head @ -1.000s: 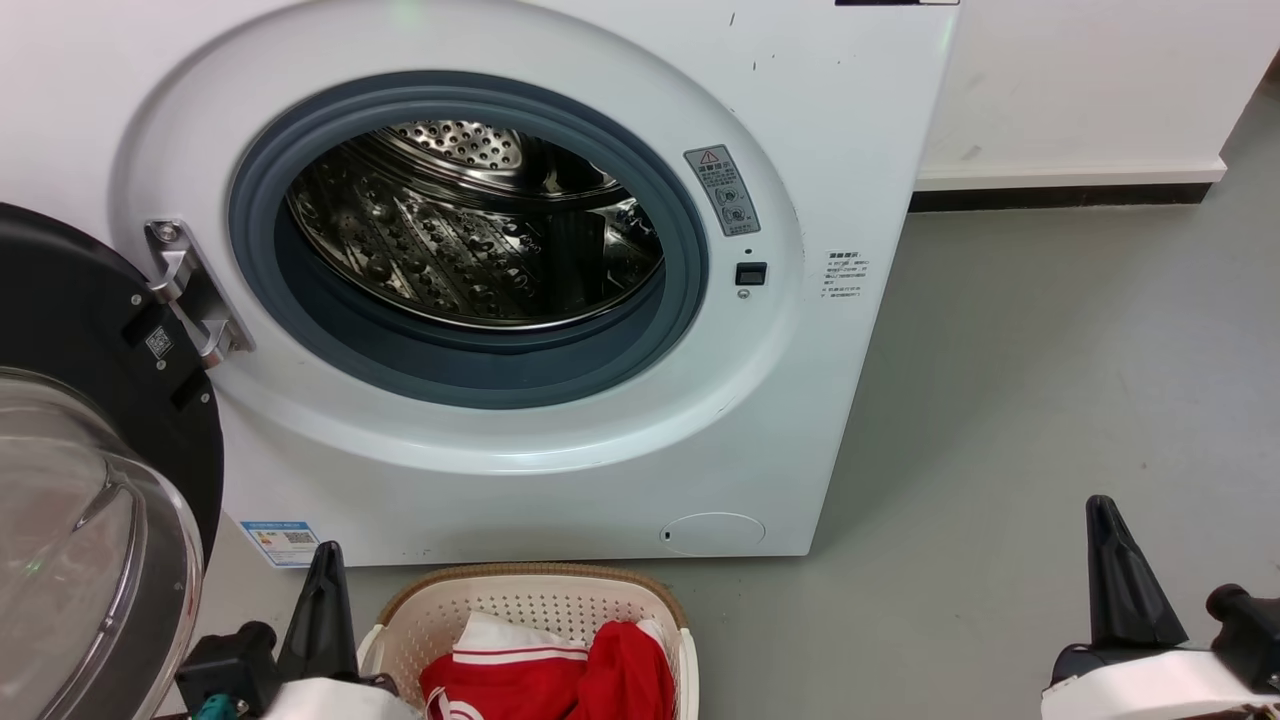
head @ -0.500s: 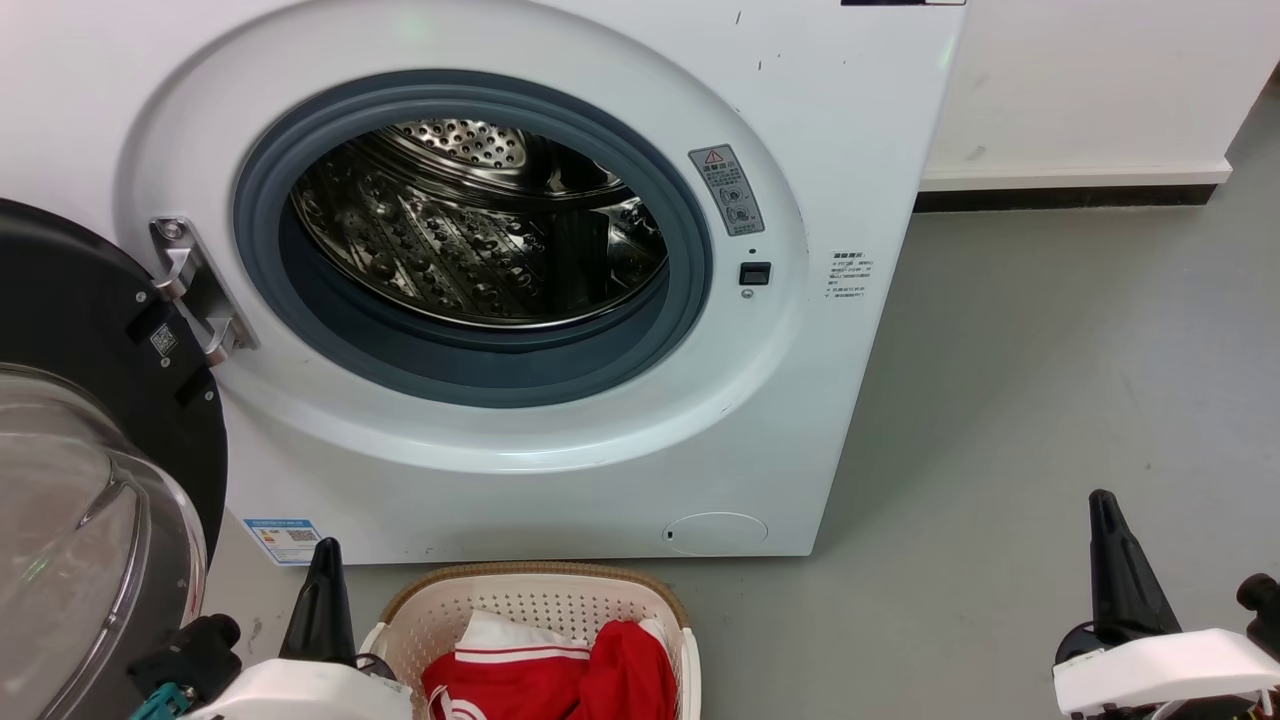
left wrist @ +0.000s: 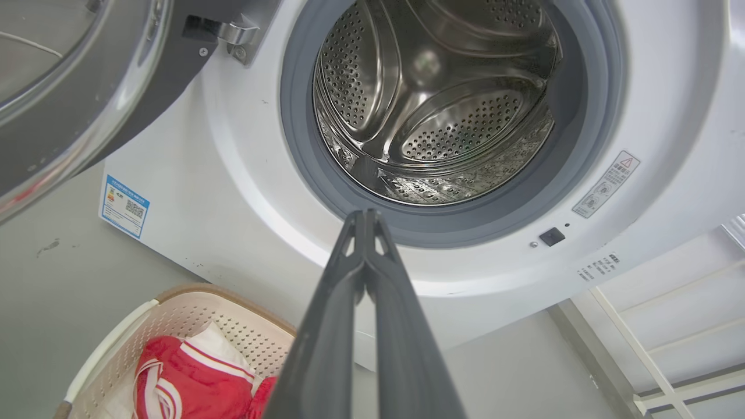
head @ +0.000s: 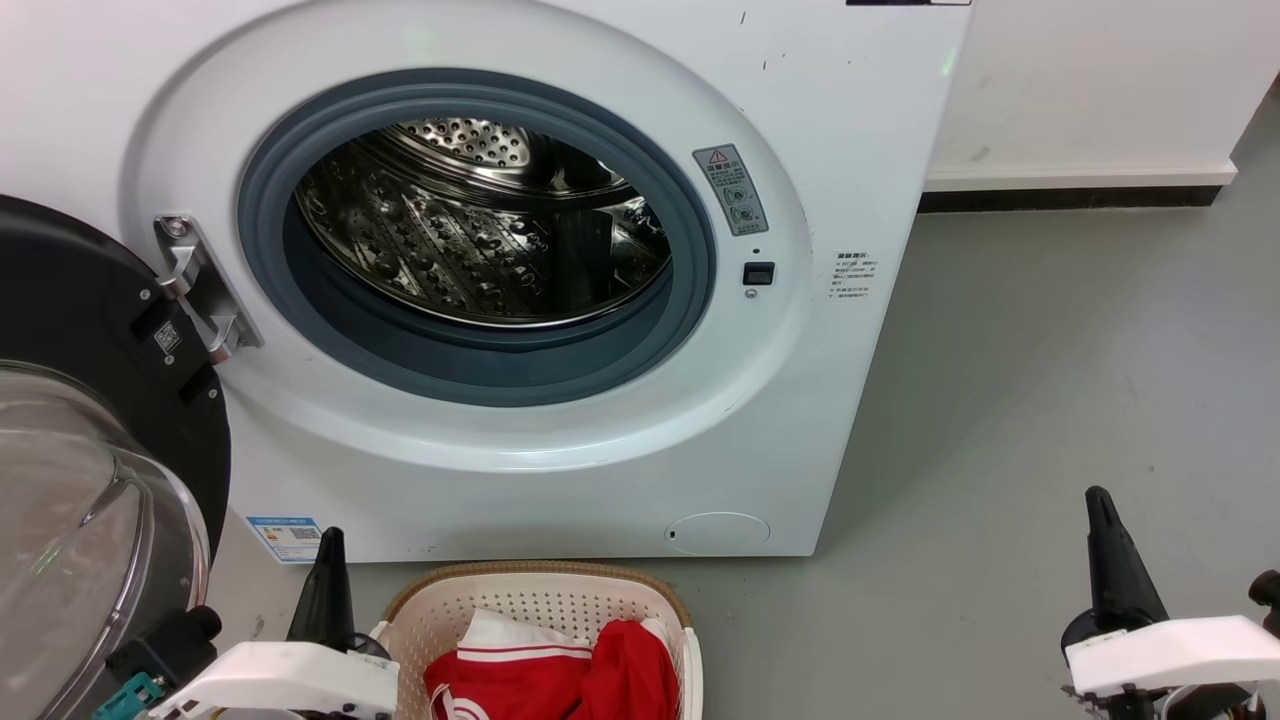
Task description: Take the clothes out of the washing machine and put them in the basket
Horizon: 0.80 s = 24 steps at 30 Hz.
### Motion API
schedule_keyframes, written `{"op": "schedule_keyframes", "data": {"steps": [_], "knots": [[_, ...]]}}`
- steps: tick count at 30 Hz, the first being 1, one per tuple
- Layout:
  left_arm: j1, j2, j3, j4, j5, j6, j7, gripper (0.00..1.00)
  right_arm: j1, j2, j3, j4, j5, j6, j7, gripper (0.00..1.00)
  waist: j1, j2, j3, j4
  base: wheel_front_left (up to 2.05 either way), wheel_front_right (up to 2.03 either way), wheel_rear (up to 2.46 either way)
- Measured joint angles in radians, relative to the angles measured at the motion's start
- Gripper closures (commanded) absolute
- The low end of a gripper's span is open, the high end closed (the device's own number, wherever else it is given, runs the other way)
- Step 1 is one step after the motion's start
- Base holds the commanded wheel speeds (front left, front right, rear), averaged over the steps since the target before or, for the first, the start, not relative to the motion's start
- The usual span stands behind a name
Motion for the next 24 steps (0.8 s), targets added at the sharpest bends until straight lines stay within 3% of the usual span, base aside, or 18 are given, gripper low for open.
{"op": "schedule_keyframes", "data": {"steps": [24], "knots": [[-0.043,0.000,0.015,0.034,-0.313,-0.030,0.071,1.00,-0.041,-0.001,-0.003,0.039,0.315,0.000,0.071,1.00,0.0000,0.0000,0.001,0.008,0.00,0.00,0.00]]}}
